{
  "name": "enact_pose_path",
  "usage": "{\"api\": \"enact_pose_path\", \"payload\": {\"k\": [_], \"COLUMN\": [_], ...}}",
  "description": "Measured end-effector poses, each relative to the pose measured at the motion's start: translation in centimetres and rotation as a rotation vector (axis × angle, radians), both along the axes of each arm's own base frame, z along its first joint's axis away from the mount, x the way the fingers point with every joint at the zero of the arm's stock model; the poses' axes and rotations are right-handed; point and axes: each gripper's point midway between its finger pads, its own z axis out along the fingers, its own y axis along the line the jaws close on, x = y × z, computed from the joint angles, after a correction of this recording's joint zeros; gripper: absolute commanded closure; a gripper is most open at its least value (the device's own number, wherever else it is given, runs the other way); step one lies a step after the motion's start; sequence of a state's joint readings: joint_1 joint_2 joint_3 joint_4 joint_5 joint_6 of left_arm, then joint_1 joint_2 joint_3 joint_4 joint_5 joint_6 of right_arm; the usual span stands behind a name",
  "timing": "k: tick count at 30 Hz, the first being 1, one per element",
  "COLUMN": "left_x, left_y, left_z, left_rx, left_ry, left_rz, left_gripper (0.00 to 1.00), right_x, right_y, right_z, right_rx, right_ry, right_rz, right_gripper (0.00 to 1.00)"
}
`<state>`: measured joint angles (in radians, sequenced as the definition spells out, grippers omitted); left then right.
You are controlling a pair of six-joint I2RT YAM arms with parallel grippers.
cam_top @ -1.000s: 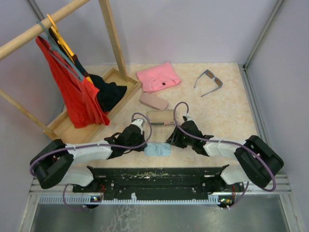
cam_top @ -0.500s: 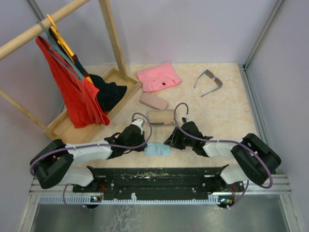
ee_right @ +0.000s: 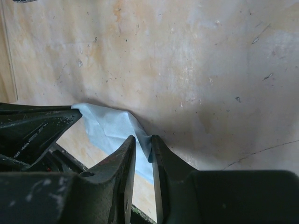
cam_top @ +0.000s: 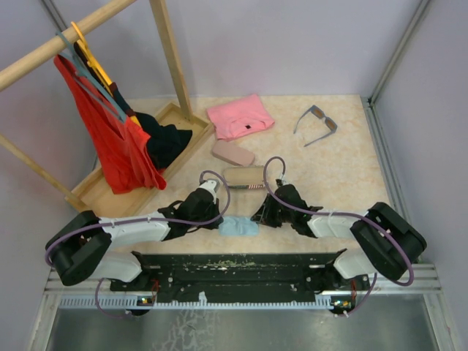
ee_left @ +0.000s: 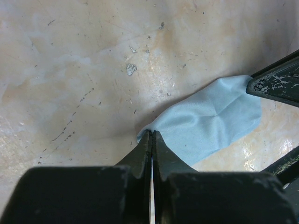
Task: Organize the sunglasses
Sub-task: Pick up the glasses cleaning cloth from the center of the board.
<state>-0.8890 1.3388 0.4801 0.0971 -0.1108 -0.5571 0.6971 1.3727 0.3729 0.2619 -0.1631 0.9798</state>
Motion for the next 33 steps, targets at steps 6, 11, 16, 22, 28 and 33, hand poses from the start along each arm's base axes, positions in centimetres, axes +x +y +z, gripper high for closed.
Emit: {"api": "enact_pose_path", "payload": {"k": [6, 11, 16, 22, 28, 33], "left_x": [0.00, -0.05, -0.10, 0.02, -0.10, -0.20], "left_y": [0.00, -0.03, -0.02, -0.04, -0.07, 0.01], "left_z": [0.00, -0.01, 0.32, 0.68, 0.35, -0.13], "left_rx": [0.000, -0.001, -0.008, -0.022, -0.019, -0.008], "left_ry": [0.000, 0.002, 0.000, -0.002, 0.011, 0.021], "left_rz": [-0.001, -0.003, -0.005, 0.000, -0.005, -0.006], "left_gripper": [1.00, 0.93, 0.71, 0.64, 0.64, 0.71], "right_x": [-0.03, -0.03, 0.00, -0.01, 0.01, 0.00], "right_y": [-0.29, -0.42, -0.43, -0.44, -0.45, -0.46], "right_z": [-0.29, -0.45, -0.44, -0.44, -0.42, -0.42], "right_rx": [-0.022, -0.036, -0.044, -0.051, -0.057, -0.057], "right_ry": [-0.004, -0.011, -0.014, -0.015, -0.017, -0.017], "right_rz": [0.004, 0.014, 0.022, 0.029, 0.034, 0.034], "right_gripper": [0.96, 1.00, 1.00, 1.00, 1.00, 1.00]}}
